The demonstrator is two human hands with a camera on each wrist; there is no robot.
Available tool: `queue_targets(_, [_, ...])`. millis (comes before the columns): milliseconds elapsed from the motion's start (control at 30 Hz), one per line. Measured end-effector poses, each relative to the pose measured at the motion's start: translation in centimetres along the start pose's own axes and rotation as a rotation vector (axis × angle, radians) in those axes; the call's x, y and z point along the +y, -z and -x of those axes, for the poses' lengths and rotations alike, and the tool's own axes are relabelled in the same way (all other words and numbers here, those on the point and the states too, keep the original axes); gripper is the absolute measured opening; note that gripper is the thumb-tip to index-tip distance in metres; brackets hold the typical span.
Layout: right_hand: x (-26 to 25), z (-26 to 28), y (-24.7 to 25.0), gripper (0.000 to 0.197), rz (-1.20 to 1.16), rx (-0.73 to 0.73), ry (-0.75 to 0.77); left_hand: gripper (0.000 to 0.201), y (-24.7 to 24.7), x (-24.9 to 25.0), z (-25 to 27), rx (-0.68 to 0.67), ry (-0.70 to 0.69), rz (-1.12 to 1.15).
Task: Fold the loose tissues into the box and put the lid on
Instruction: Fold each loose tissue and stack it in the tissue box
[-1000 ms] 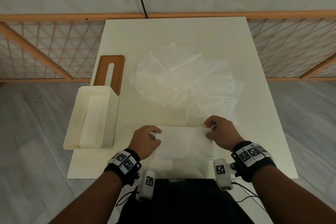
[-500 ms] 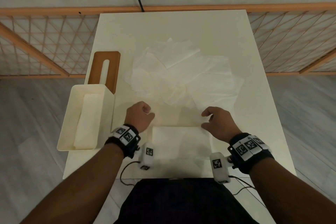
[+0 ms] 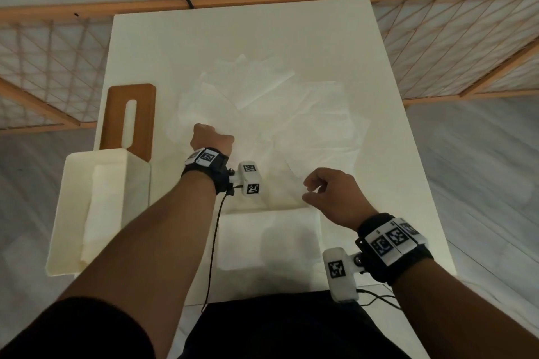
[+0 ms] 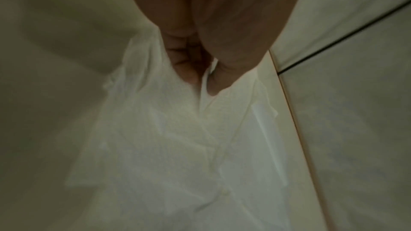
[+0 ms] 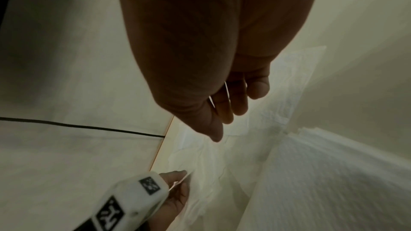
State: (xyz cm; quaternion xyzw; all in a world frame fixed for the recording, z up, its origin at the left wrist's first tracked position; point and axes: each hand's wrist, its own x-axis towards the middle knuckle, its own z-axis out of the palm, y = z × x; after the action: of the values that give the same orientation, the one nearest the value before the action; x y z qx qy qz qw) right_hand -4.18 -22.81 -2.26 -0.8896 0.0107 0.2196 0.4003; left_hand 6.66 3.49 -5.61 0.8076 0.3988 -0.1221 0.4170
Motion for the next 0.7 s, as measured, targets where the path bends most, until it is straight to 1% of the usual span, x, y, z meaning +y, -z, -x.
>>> queue_targets(100, [0.4,-0.2,0.4,0.013,-0.017,0.006,-0.015,0.037,0.1,0.2,0.3,0.008,0.034,0.273])
queue_targets(133, [0.4,-0.3,0.5,0.013,-0.031,0.004,-0.023,0.032,0.3,0.6,0.7,-0.005,0.026,0.377])
queue_targets(167, [0.4,-0.3,0.6,0.013,-0.046,-0.001,-0.029,0.031,0.8,1.0,1.1,-0.034,0.009,0.468])
queue_targets(233, [0.1,-0.6,0.6,0.013,-0.096,-0.003,-0.041,0.042,2.2,1.8,2.1,-0.108,-0.041,0.571])
queue_targets(300, [-0.5,-0.9,0.5,0.013,-0.170,0.000,-0.059,0.051,4.1,2.6,3.2,-0.156,-0.093,0.604])
queue_targets(400, [-1.7,-1.3,0.0,0.011,-0.315,-0.013,-0.077,0.055,7.1,3.6,4.5,-0.198,-0.202,0.612])
queue_targets(467, [-2.7,-1.6,-0.5,0.011,-0.382,-0.034,-0.070,0.058,8.5,3.8,4.9,-0.224,-0.312,0.539])
queue_targets(533, [-3.7,-1.8,-1.3,0.012,-0.388,-0.053,-0.056,0.065,9.7,3.7,5.1,-0.204,-0.384,0.334])
queue_targets(600, [-4.6,-2.0,-2.2,0.012,-0.330,-0.062,-0.034,0.069,10.7,3.0,5.0,-0.166,-0.404,0.128])
queue_targets(700, [-5.5,-1.8,-3.4,0.011,-0.257,-0.104,-0.002,0.052,12.0,1.7,4.8,-0.064,-0.392,-0.065])
